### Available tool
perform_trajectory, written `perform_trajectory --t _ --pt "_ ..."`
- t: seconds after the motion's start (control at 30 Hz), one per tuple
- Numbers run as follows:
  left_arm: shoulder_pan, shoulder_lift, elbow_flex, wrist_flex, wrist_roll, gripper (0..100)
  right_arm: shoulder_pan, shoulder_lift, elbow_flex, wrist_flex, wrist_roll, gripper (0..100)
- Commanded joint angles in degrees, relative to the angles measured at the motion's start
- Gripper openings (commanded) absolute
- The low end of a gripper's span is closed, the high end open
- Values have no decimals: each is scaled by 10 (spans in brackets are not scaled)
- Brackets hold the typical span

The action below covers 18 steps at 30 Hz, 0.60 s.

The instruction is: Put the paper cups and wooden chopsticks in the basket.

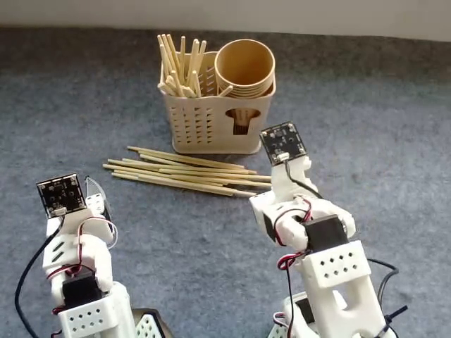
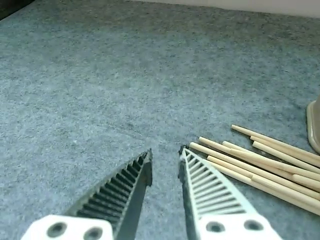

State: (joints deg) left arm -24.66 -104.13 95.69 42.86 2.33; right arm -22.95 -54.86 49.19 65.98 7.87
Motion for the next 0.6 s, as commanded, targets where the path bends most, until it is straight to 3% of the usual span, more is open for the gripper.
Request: perform_trajectory --t 0.0,0.2,0.33,0.57 --pt "-7 -4 3 0 -7 109 -36 9 -64 28 10 49" --pt "-20 -4 3 0 -7 109 -98 123 -141 48 16 49" --pt "-23 -4 3 0 -7 109 -140 196 -176 44 70 52" --pt "-26 -4 3 0 -7 109 -176 313 -275 44 74 59"
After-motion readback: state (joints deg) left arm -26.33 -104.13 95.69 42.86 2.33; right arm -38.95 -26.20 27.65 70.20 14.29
